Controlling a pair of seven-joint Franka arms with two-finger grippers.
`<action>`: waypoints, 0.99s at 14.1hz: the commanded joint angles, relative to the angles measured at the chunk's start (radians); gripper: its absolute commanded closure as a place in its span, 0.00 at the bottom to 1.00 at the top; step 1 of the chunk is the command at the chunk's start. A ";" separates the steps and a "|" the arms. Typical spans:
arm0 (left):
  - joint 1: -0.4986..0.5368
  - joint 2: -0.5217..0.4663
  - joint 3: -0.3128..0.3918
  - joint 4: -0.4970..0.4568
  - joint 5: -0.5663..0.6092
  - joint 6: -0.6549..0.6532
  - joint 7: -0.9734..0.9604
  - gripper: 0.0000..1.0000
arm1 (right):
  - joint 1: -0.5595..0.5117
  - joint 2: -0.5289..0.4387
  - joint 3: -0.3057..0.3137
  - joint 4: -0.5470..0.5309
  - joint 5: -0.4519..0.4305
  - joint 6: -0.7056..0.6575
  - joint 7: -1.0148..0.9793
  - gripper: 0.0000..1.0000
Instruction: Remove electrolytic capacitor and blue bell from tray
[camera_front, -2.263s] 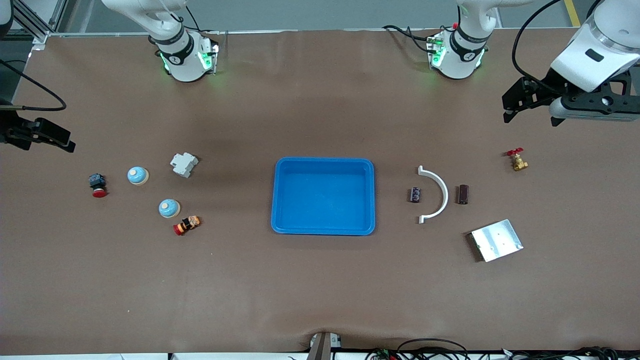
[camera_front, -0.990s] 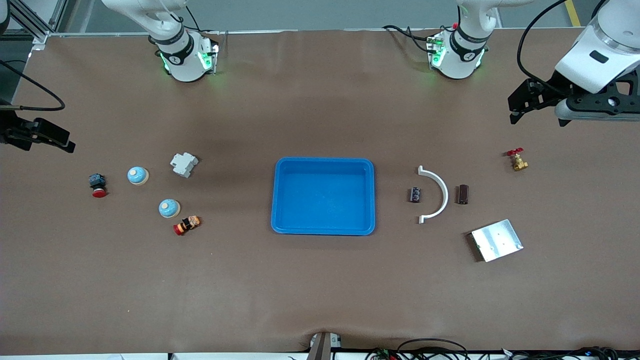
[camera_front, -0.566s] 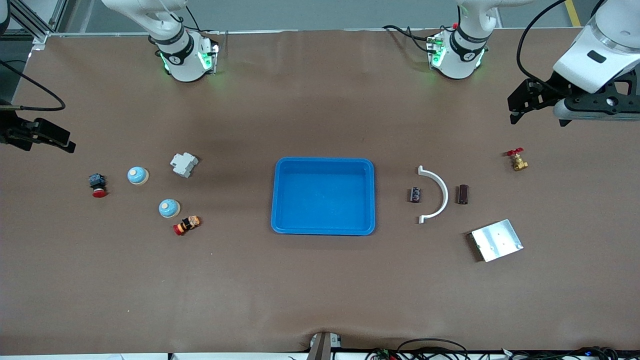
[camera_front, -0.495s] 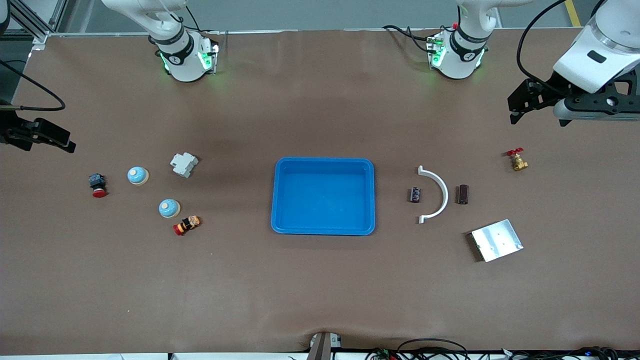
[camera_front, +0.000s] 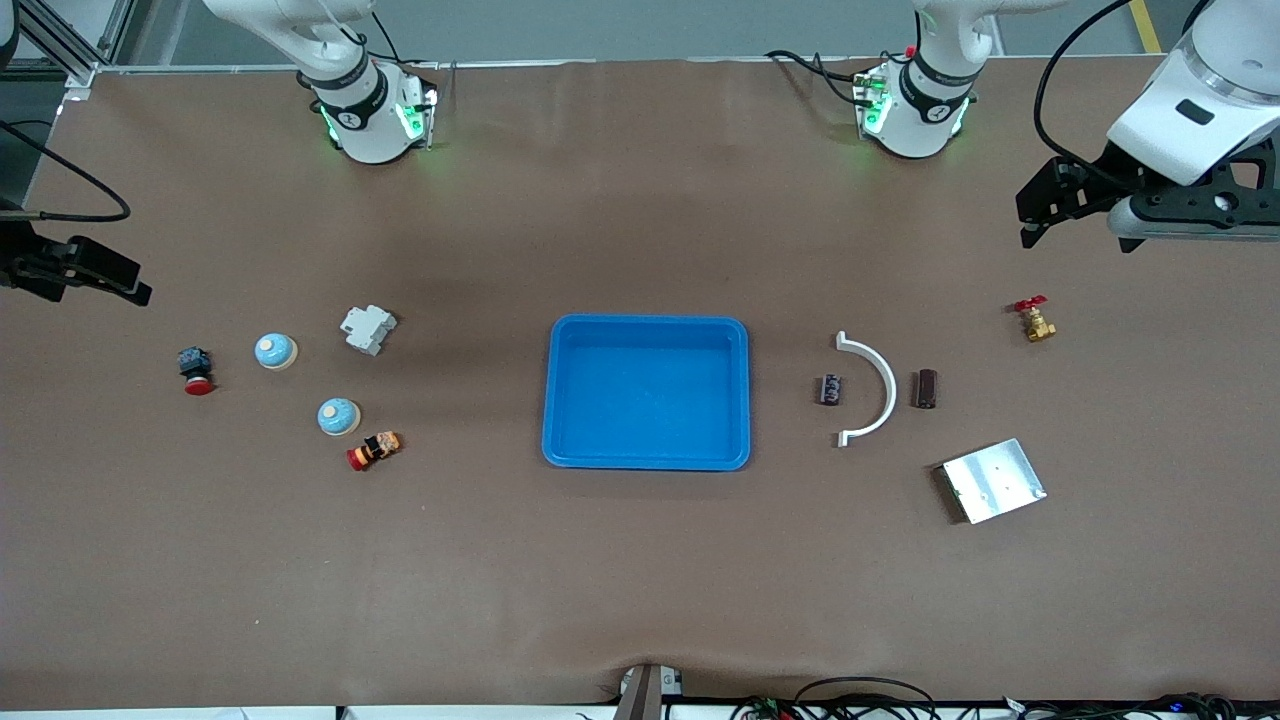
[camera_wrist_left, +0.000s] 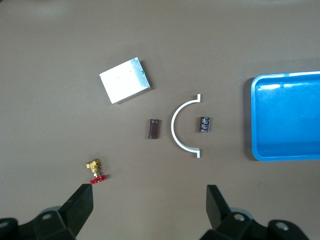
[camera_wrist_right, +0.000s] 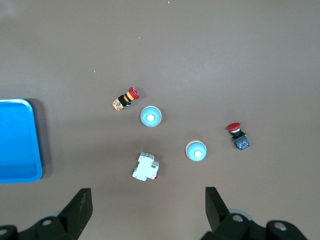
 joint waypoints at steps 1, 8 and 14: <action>0.003 -0.001 -0.003 0.018 -0.001 -0.021 0.006 0.00 | -0.028 0.002 0.010 0.008 0.020 -0.009 -0.015 0.00; 0.002 0.000 -0.008 0.035 -0.001 -0.021 -0.002 0.00 | -0.028 0.004 0.012 0.010 0.028 -0.004 -0.016 0.00; 0.005 0.000 0.000 0.032 -0.049 -0.021 -0.014 0.00 | -0.027 0.004 0.012 0.010 0.028 -0.001 -0.014 0.00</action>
